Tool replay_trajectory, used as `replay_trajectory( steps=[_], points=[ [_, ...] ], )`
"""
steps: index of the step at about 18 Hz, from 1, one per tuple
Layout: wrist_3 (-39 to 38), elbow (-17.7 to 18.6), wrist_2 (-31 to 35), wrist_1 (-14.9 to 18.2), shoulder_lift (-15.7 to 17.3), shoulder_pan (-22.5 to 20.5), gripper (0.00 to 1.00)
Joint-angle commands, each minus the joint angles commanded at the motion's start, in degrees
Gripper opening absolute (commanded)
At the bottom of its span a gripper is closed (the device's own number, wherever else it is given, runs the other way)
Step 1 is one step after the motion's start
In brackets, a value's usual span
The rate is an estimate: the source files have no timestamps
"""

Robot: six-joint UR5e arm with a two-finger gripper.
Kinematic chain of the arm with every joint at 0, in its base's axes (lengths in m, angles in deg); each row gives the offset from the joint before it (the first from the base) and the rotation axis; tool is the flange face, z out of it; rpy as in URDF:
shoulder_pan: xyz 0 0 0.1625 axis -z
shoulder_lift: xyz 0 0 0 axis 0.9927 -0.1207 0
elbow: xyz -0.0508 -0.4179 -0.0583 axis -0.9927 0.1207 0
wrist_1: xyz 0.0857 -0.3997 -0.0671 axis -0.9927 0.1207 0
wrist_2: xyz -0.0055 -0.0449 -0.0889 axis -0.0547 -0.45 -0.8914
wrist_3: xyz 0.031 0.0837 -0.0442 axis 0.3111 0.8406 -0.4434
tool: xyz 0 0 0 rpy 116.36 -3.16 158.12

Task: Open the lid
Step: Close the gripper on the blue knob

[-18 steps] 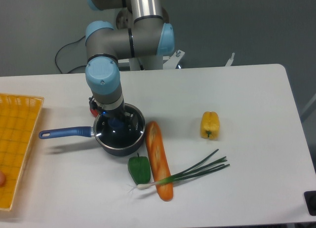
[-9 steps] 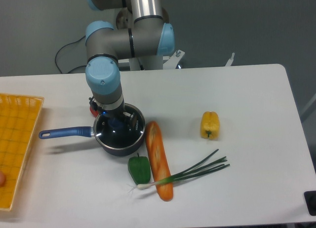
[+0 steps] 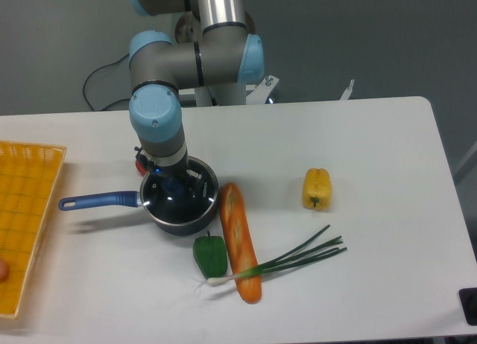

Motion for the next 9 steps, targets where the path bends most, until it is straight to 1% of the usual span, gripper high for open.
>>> replay_trajectory(
  steps=[4, 5, 7, 9],
  points=[
    [0.18, -0.61, 0.18, 0.35, 0.0, -0.26, 0.66],
    [0.09, -0.62, 0.26, 0.35, 0.0, -0.18, 0.63],
    [0.09, -0.62, 0.26, 0.44, 0.0, -0.09, 0.63],
    [0.0, -0.53, 0.26, 0.44, -0.09, -0.09, 0.59]
  ],
)
